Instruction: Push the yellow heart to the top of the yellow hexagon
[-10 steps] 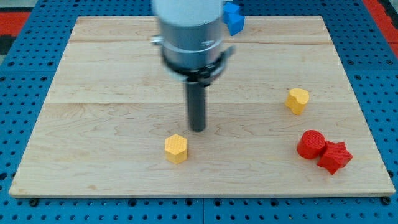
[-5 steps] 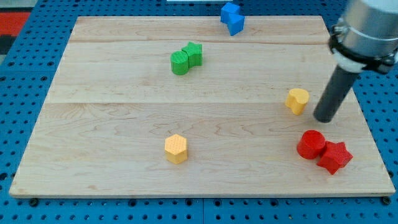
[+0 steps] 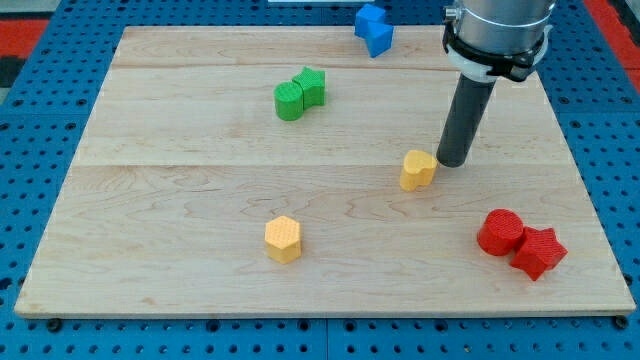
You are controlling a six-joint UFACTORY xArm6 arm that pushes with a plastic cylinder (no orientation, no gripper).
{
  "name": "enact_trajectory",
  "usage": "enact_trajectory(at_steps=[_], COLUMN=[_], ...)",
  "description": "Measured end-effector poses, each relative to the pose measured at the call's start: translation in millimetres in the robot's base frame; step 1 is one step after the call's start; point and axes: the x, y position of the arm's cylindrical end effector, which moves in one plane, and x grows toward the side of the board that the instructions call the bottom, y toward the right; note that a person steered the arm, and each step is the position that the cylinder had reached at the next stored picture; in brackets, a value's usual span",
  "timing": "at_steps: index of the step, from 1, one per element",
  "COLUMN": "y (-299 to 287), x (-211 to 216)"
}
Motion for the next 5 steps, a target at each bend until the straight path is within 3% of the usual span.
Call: enact_trajectory(at_steps=[3, 5], y=[-100, -138], x=[78, 67])
